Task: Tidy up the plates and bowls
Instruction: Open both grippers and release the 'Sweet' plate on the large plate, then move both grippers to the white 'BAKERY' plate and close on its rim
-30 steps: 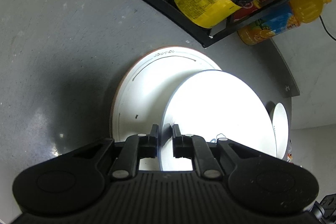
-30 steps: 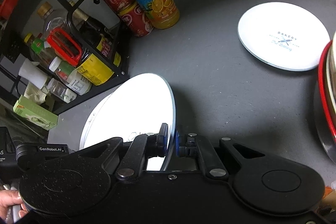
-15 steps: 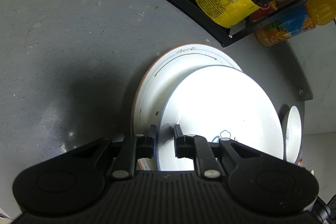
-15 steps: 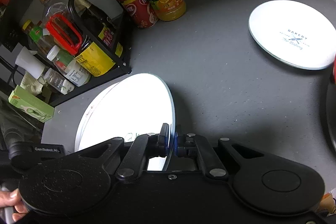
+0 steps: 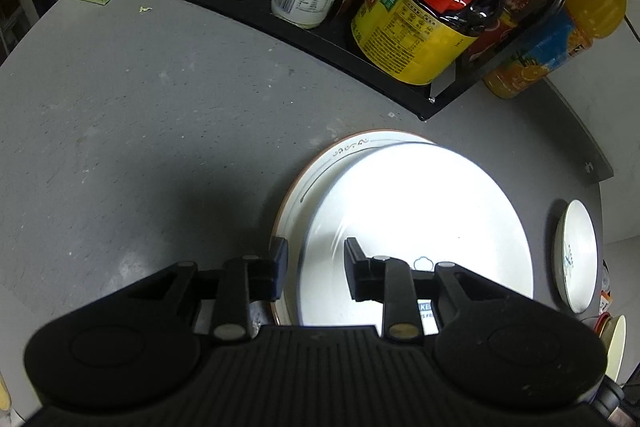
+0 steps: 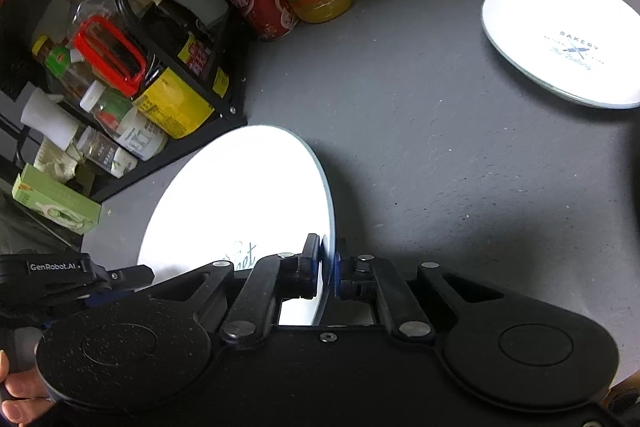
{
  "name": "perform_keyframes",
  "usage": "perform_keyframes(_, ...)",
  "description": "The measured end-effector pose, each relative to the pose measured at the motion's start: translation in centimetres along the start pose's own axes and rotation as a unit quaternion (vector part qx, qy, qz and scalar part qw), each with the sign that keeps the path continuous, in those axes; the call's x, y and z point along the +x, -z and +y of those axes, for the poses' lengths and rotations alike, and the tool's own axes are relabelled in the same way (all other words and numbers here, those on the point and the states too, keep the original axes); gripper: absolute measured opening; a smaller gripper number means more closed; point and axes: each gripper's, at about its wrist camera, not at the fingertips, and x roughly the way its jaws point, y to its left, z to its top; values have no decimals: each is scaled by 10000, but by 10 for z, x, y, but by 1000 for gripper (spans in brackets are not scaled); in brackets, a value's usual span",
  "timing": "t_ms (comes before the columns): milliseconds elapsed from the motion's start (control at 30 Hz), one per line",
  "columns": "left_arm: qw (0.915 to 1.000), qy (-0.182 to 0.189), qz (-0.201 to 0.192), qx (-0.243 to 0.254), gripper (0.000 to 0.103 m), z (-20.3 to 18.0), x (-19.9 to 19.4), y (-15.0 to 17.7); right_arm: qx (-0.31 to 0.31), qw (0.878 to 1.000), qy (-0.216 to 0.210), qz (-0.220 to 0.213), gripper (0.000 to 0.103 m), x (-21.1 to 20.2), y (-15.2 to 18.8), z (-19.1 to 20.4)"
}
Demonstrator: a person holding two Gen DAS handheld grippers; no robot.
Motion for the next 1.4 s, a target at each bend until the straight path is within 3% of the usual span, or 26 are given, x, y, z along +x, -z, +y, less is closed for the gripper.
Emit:
perform_keyframes(200, 9992, -269, -150, 269, 28, -8, -10, 1, -44, 9999, 76, 51, 12, 4, 2, 4)
perform_keyframes(367, 9989, -315, -205, 290, 31, -5, -14, -3, 103, 9998, 161, 102, 23, 0, 5, 3)
perform_keyframes(533, 9993, -273, -84, 230, 34, 1, -19, -1, 188, 9997, -148, 28, 29, -18, 8, 0)
perform_keyframes(567, 9993, -286, -72, 247, 39, -1, -19, -2, 184, 9997, -128, -37, 32, -23, 8, 0)
perform_keyframes(633, 9988, -373, -118, 296, 49, -6, -22, -3, 185, 9997, -55, -178, 51, -32, 8, -2)
perform_keyframes(800, 9981, -302, -254, 477, 74, -27, -30, -6, 328, 9980, 101, -525, 62, -53, 1, -14)
perform_keyframes(933, 9974, -134, -266, 654, 79, -51, -33, -6, 438, 9957, 158, -804, 72, -64, -9, -24)
perform_keyframes(1400, 9935, 190, -247, 1091, 81, -145, -11, -2, 654, 9918, 246, -1073, 77, -89, -53, -81)
